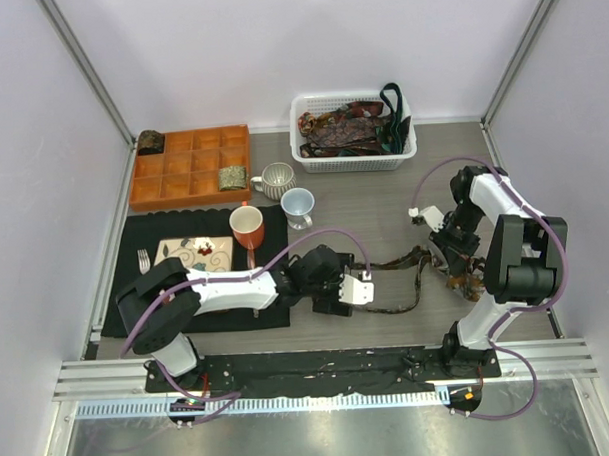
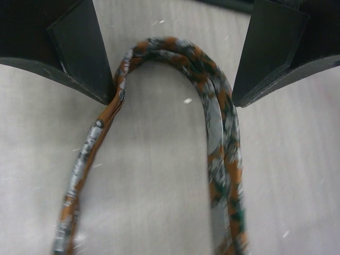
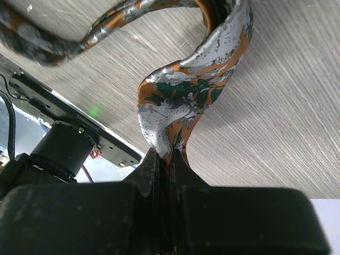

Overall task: Roll the ties
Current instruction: Place the tie at the center of the board.

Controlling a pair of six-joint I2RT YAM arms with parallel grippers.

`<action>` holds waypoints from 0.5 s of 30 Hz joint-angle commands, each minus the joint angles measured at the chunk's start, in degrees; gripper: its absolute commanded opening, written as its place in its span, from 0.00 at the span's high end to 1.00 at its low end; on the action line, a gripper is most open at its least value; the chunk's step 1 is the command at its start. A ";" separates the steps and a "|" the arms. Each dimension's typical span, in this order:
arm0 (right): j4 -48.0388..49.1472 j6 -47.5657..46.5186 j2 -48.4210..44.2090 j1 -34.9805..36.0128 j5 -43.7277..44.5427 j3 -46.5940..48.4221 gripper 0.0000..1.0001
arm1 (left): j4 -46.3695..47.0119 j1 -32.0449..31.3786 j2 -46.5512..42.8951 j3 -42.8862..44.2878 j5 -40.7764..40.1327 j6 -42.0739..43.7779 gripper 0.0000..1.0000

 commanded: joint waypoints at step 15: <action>-3.51 -11.45 -0.25 0.10 2.28 0.19 0.99 | -9.53 11.29 5.16 9.95 13.19 -8.90 0.03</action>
